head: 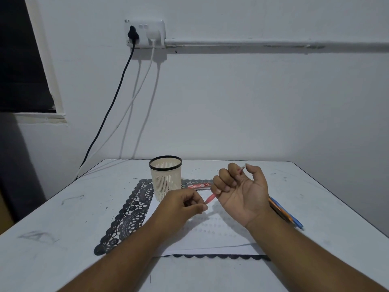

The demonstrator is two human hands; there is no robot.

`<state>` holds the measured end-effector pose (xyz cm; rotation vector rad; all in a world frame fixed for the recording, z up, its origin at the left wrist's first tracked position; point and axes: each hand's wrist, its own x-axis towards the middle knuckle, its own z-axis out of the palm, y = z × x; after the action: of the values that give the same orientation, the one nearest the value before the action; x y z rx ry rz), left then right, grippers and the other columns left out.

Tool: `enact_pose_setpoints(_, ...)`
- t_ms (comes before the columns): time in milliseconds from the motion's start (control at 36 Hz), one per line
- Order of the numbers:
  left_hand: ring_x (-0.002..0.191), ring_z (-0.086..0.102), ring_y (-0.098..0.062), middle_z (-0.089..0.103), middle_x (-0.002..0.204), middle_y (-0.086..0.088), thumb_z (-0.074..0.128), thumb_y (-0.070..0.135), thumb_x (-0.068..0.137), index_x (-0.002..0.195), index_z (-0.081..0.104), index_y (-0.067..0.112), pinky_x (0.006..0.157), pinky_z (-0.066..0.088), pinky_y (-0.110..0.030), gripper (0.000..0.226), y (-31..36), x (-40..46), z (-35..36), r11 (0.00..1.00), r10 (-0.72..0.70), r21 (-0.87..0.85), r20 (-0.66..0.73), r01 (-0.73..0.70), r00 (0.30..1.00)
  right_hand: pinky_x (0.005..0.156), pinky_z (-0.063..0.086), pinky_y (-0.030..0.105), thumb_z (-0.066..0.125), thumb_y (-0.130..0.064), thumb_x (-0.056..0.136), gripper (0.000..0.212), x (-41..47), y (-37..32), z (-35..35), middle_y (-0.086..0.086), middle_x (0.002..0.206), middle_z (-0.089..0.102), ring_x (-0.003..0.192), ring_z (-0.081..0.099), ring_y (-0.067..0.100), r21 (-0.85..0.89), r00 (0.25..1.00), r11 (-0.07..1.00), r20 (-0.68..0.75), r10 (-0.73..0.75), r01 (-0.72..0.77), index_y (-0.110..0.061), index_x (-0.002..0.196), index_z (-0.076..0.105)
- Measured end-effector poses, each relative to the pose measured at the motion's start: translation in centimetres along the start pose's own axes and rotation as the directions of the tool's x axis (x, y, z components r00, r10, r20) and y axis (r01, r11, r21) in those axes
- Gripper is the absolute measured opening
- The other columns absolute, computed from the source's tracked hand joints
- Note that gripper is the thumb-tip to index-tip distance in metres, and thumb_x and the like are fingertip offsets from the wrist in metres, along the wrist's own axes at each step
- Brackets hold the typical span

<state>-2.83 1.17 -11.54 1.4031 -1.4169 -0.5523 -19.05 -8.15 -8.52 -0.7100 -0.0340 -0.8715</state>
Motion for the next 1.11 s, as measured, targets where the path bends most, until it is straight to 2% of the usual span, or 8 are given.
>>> enact_pose_setpoints(56,0.068,0.055,-0.012,0.069,0.076,-0.013,0.081,0.011,0.085,0.076,0.076,0.022,0.067,0.041,-0.031,0.015,0.11,-0.06,-0.05,1.0,-0.001,-0.026,0.006,0.001,1.0,0.06,0.024,0.033,0.037,-0.039,0.091,0.034,0.0,-0.07,0.01,0.0,0.064,0.023,0.062,0.017,0.019,0.01,1.0,1.0,-0.03,-0.004,0.004,-0.018,0.064,0.035)
enact_pose_setpoints(194,0.073,0.058,-0.012,0.073,0.08,-0.001,0.079,0.012,0.088,0.088,0.078,0.024,0.07,0.043,-0.031,0.013,-0.03,0.02,-0.59,0.999,0.011,-0.043,0.071,-0.008,0.997,0.057,0.028,0.032,0.032,-0.039,0.096,0.037,0.23,-0.44,-0.34,-0.001,0.065,0.024,0.061,0.02,0.018,0.083,0.995,0.996,-0.099,-0.026,0.034,-0.019,0.065,0.036)
enact_pose_setpoints(472,0.078,0.063,-0.02,0.077,0.083,-0.003,0.075,0.011,0.089,0.085,0.078,0.026,0.074,0.045,-0.035,0.016,-0.12,-0.1,-0.47,0.999,0.026,-0.035,0.042,-0.024,0.999,0.057,0.026,0.032,0.039,-0.032,0.089,0.024,0.36,-0.22,-0.53,-0.001,0.065,0.02,0.062,0.016,0.019,0.056,0.991,0.997,-0.13,-0.039,0.047,-0.021,0.069,0.03)
enact_pose_setpoints(556,0.078,0.064,-0.031,0.077,0.083,-0.001,0.076,0.019,0.086,0.086,0.078,0.029,0.073,0.045,-0.038,0.011,-0.29,0.01,-0.53,0.999,0.036,-0.011,0.045,-0.035,0.998,0.057,0.025,0.032,0.04,-0.032,0.088,0.024,0.34,-0.17,-0.5,-0.001,0.065,0.02,0.062,0.016,0.019,0.051,0.991,0.998,-0.124,-0.039,0.045,-0.021,0.069,0.031)
enact_pose_setpoints(611,0.079,0.064,-0.037,0.076,0.083,-0.001,0.077,0.016,0.088,0.087,0.078,0.03,0.073,0.046,-0.038,0.014,-0.43,0.1,-0.6,0.999,0.039,-0.001,0.043,-0.039,0.998,0.057,0.025,0.032,0.04,-0.034,0.088,0.025,0.29,-0.17,-0.46,-0.001,0.065,0.021,0.063,0.016,0.018,0.056,0.992,0.997,-0.121,-0.037,0.044,-0.021,0.069,0.031)
enact_pose_setpoints(778,0.075,0.06,-0.018,0.076,0.082,-0.002,0.077,0.013,0.09,0.085,0.078,0.029,0.072,0.045,-0.035,0.016,-0.41,0.18,-0.76,0.999,0.043,-0.001,0.055,-0.043,0.998,0.061,0.024,0.032,0.035,-0.039,0.095,0.035,0.32,-0.06,-0.55,-0.001,0.065,0.024,0.059,0.024,0.017,0.074,0.991,0.997,-0.13,-0.02,0.03,-0.018,0.067,0.034)
enact_pose_setpoints(944,0.074,0.061,-0.014,0.075,0.082,-0.006,0.079,0.016,0.089,0.086,0.078,0.026,0.071,0.046,-0.033,0.01,-0.21,0.05,-0.88,0.999,0.04,-0.034,0.068,-0.038,0.997,0.056,0.031,0.032,0.041,-0.032,0.086,0.025,0.22,-0.14,-0.14,-0.001,0.065,0.021,0.063,0.018,0.019,0.032,0.993,0.998,-0.108,-0.045,0.048,-0.02,0.066,0.033)
enact_pose_setpoints(1111,0.071,0.059,-0.012,0.075,0.079,-0.002,0.078,0.014,0.089,0.084,0.078,0.028,0.069,0.045,-0.031,0.014,-0.22,0.02,-0.81,0.999,0.037,-0.006,0.06,-0.036,0.998,0.058,0.028,0.032,0.04,-0.032,0.086,0.025,0.11,-0.14,-0.12,-0.001,0.064,0.021,0.063,0.017,0.019,0.004,0.995,0.999,-0.087,-0.042,0.042,-0.02,0.066,0.031)
